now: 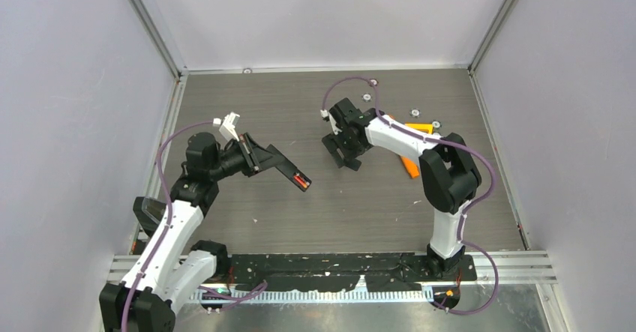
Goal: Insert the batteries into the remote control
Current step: Pick up the battery cover at the center of the board.
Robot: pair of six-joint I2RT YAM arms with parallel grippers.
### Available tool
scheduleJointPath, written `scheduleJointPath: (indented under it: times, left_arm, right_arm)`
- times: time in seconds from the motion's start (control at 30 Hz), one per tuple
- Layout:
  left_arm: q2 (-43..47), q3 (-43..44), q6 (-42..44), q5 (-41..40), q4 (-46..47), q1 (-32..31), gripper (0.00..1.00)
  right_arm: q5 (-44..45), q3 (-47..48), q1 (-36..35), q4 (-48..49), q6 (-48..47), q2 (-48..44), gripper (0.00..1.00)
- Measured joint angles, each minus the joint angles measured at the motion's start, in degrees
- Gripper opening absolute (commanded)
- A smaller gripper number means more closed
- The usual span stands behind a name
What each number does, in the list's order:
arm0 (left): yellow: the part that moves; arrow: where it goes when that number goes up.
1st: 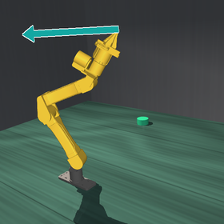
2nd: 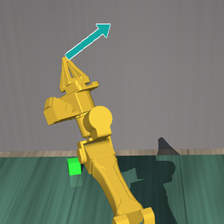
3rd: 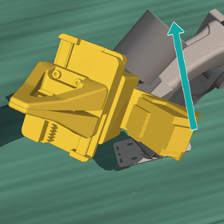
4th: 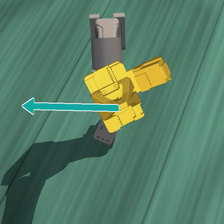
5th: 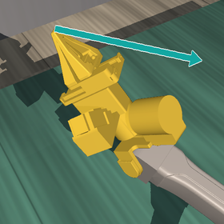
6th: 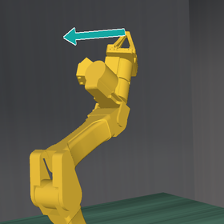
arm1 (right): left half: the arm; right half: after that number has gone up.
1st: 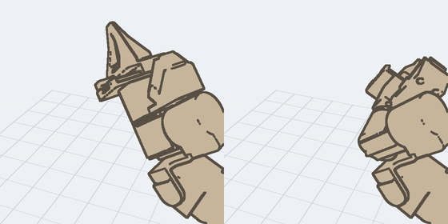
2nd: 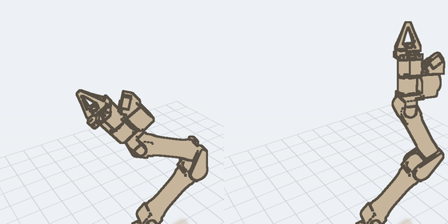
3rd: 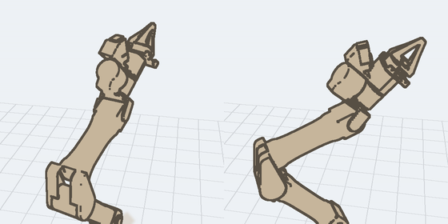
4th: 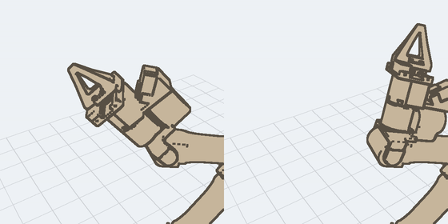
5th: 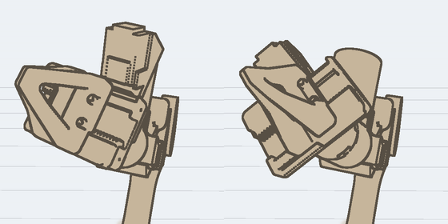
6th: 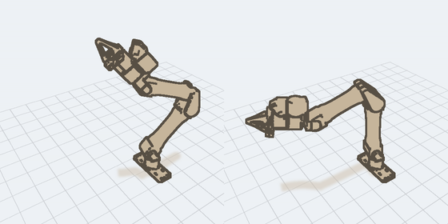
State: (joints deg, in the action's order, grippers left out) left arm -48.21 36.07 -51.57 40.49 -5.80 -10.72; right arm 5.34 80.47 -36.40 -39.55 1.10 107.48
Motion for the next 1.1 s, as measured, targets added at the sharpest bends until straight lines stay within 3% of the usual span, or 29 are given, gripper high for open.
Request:
scheduleJointPath:
  times: [0.37, 0.9, 1.1]
  left_arm:
    - [-5.01, 3.89, 4.48, 4.35, -1.31, 0.02, 0.0]
    - [-9.81, 4.11, 3.67, 5.25, 0.83, 0.24, 0.0]
    - [-9.81, 4.11, 2.91, 5.42, 2.16, 0.26, 0.0]
  right_arm:
    - [-8.55, 1.51, 4.61, -4.26, -9.99, 6.23, 0.76]
    - [-7.17, 1.66, 4.76, -2.84, -10.25, 7.74, 0.37]
    - [-6.93, -0.7, 4.59, -0.33, -9.7, 6.12, 0.29]
